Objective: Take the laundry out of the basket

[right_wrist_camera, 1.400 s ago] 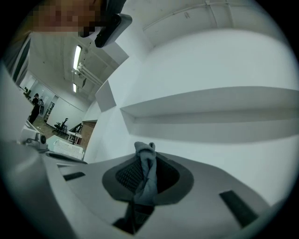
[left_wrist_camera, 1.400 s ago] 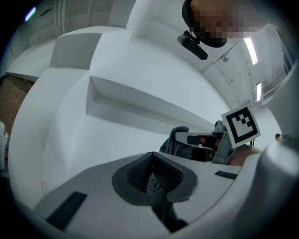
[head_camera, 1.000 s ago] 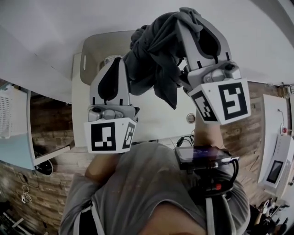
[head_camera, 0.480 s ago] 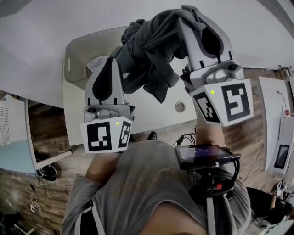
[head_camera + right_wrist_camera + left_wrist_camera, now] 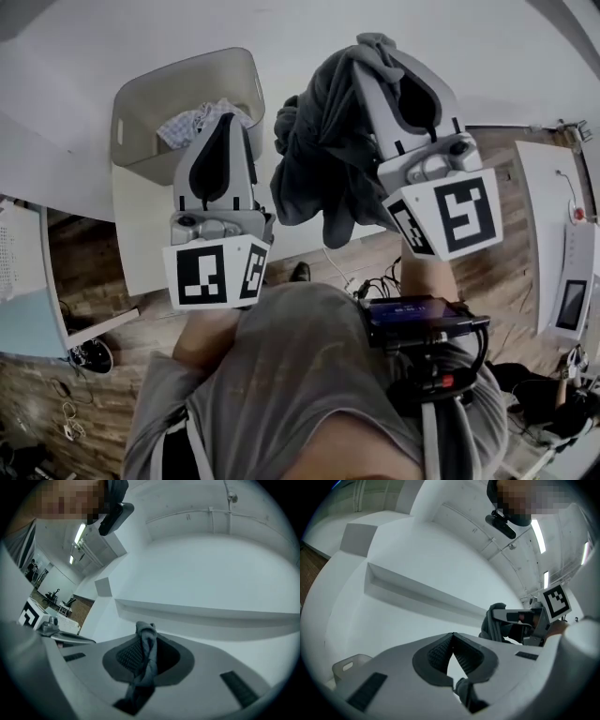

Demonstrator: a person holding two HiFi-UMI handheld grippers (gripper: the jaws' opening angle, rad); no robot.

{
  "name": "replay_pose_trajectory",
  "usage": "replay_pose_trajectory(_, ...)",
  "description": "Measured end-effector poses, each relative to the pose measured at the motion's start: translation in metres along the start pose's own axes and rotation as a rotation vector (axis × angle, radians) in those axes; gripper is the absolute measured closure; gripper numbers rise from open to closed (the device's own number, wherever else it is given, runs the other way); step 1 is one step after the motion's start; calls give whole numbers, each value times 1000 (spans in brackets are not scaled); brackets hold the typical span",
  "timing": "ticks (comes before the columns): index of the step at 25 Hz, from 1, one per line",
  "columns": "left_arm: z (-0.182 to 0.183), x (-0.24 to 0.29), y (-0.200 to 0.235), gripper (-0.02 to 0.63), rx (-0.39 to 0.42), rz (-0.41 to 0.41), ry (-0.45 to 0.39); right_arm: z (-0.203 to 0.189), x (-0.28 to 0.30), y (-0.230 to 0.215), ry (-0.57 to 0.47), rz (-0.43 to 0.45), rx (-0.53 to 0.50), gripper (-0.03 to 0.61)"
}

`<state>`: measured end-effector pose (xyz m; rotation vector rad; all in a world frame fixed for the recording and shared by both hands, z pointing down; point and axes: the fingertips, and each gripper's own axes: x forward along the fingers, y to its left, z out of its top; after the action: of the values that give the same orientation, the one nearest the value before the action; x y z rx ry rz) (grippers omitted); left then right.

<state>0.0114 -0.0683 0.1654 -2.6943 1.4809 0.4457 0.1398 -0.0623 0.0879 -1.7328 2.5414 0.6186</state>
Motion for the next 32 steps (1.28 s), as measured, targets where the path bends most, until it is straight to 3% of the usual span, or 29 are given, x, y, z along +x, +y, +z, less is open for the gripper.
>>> replay_pose_trajectory(8, -7, 1, -10, 606, 6, -18, 24, -41, -28, 3, 45, 4, 57, 528)
replay_pose_trajectory(18, -17, -2, -1, 606, 44, -22, 71, -139, -32, 41, 173, 17, 181, 528)
replay_pose_trajectory(27, -26, -8, 20, 606, 77, 6, 123, -220, -11, 83, 321, 95, 237, 518)
replay_pose_trajectory(32, -29, -7, 27, 606, 93, 17, 135, -234, 3, 100, 388, 165, 201, 455)
